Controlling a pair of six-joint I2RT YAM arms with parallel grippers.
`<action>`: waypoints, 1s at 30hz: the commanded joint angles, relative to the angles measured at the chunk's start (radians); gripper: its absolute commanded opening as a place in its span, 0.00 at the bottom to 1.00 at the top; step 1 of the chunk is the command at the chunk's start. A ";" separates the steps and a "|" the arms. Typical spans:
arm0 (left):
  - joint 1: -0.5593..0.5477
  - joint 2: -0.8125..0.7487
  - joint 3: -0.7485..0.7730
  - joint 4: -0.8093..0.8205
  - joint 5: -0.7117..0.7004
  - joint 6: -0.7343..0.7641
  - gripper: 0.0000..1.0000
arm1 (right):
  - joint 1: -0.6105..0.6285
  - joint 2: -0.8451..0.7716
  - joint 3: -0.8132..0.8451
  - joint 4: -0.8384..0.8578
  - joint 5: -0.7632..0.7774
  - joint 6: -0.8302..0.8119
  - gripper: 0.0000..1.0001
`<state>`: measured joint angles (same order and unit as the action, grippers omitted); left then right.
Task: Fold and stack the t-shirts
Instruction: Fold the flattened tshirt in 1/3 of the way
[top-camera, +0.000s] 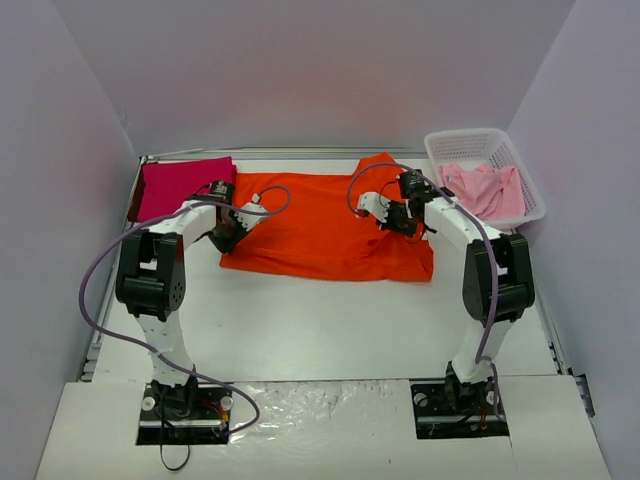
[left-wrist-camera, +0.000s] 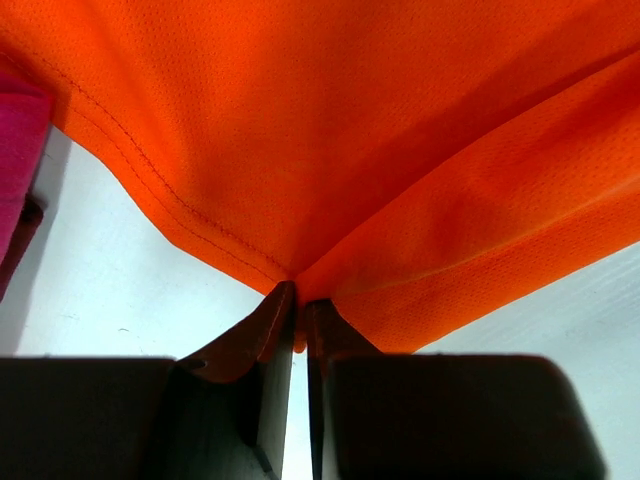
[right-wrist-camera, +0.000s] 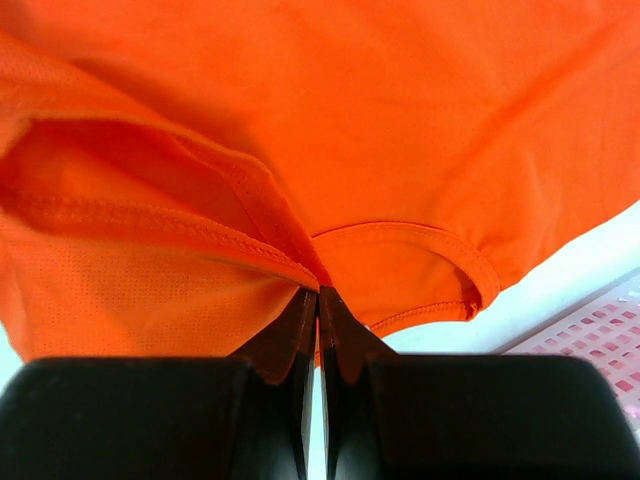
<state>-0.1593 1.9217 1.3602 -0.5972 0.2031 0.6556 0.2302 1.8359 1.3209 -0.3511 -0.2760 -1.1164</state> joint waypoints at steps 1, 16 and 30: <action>0.009 0.003 0.048 -0.010 -0.022 0.018 0.08 | -0.011 0.026 0.047 -0.011 0.011 -0.003 0.00; 0.009 -0.026 0.068 -0.026 -0.048 0.013 0.31 | -0.020 0.105 0.090 0.004 0.011 0.013 0.00; 0.033 -0.179 0.034 0.024 -0.102 -0.042 0.34 | -0.026 0.131 0.116 0.064 0.038 0.067 0.00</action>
<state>-0.1455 1.8400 1.3891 -0.5873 0.1192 0.6415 0.2146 1.9465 1.3945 -0.2947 -0.2569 -1.0714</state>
